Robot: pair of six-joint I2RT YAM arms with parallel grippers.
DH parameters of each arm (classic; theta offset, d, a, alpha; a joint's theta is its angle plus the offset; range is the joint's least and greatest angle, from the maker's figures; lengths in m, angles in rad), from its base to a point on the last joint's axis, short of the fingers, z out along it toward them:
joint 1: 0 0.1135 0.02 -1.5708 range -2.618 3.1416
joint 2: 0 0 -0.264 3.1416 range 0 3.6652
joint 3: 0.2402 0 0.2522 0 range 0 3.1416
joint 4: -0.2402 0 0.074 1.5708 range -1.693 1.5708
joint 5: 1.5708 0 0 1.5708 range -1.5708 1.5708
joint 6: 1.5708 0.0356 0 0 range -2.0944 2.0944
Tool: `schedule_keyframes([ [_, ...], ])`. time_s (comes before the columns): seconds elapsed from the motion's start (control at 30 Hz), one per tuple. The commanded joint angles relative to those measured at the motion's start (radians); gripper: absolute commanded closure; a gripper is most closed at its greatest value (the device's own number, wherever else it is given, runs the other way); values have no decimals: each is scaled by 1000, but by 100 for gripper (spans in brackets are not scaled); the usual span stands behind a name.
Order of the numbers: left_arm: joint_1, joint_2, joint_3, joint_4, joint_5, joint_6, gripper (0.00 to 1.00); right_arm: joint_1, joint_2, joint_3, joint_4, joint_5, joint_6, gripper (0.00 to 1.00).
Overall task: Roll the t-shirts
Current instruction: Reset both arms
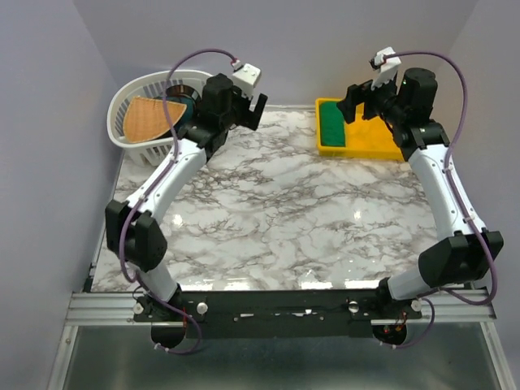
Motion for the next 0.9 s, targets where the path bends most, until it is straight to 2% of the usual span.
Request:
schedule_keyframes([
  [0.0, 1, -93, -219, 282, 7, 19, 1, 2, 13, -207, -32, 5, -12, 0],
  [0.1, 1, -70, -367, 107, -19, -2, 1, 2, -27, -400, -13, 29, -12, 0],
  [0.13, 1, -68, -413, 42, -27, -14, 1, 2, -42, -508, -9, 38, -6, 0],
  [0.17, 1, -82, -523, 29, -45, -25, 1, 0, -62, -568, -3, 42, 1, 0],
  [0.23, 1, -119, -626, 23, -51, -46, 1, 0, -129, -677, -10, 19, 9, 0],
  [0.27, 1, -162, -689, 16, -26, -69, 1, 0, -148, -696, -15, 0, 9, 0],
  [0.37, -2, -209, -694, -5, -1, -126, 1, 0, -168, -713, -13, -38, 14, 0],
  [0.47, -8, -141, -616, 24, 1, -155, 1, 2, -127, -640, 20, -43, 12, 0],
  [0.57, -48, -29, -335, 25, -36, -99, 1, 2, -67, -505, 14, -55, 23, 0],
  [0.67, -66, 55, -83, 47, -12, -51, 1, 2, 17, -196, -41, -60, 73, 0],
  [0.7, -72, 68, 93, 61, -13, -50, 1, 0, 31, -34, -44, -61, 89, 0],
  [0.73, -78, 71, 154, 144, -25, -39, 1, 4, 34, 29, -29, -76, 106, 0],
  [0.8, -97, 60, 216, 261, -42, -30, 1, 10, 31, 122, -7, -87, 100, 0],
  [0.87, -100, 25, 169, 425, -27, -22, 1, 13, 19, 149, 22, -89, 97, 0],
])
